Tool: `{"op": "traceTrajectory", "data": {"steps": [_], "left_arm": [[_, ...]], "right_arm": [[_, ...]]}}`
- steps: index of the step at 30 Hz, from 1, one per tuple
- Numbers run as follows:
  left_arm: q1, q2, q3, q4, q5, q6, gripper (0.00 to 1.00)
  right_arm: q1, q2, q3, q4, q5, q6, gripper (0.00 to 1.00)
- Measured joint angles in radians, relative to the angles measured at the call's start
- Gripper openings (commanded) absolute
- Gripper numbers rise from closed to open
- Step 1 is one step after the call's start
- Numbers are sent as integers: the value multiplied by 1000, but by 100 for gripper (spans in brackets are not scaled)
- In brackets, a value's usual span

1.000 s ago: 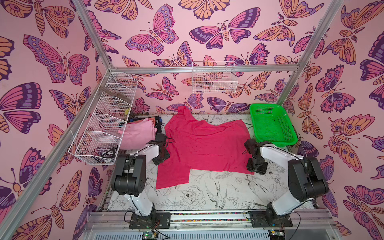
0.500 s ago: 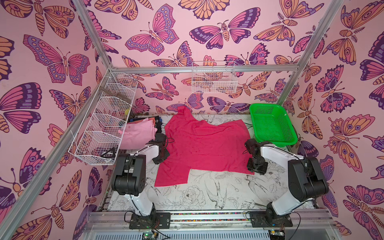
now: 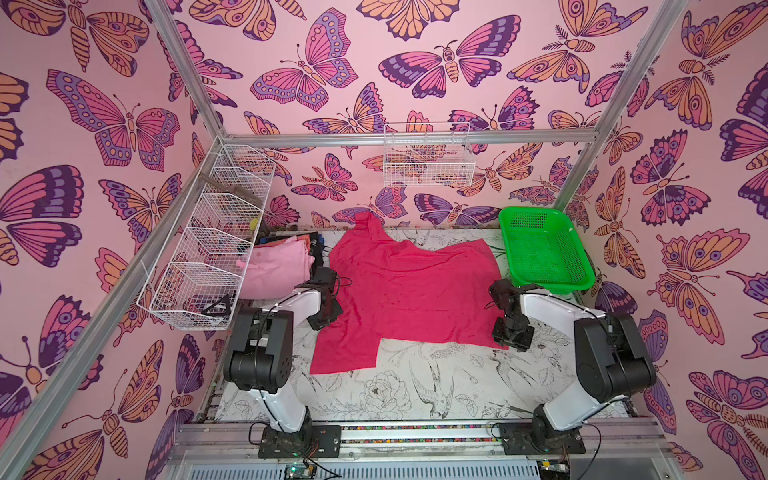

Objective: Fold and stack t-shirts
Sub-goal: Move the T-shirt to the center of the board.

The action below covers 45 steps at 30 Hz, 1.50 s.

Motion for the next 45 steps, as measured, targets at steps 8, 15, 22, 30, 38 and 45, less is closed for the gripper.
{"op": "traceTrajectory", "data": {"steps": [8,15,22,30,38,45], "left_arm": [[-6,7,13,-19,6,0,7],[-7,9,13,-20,5,0,6],[-8,10,15,-22,5,1,6],[-12,12,17,-25,-3,3,2],[-30,-5,17,-72,-3,2,0],[-121,-187,-27,-187,-2,-36,0]], "right_arm": [[0,8,2,20,-31,0,50],[0,41,19,34,-57,-1,46],[1,62,35,46,-89,-3,20],[2,66,41,53,-108,-2,0],[5,49,37,54,-92,1,0],[41,-82,35,18,-17,23,0]]}}
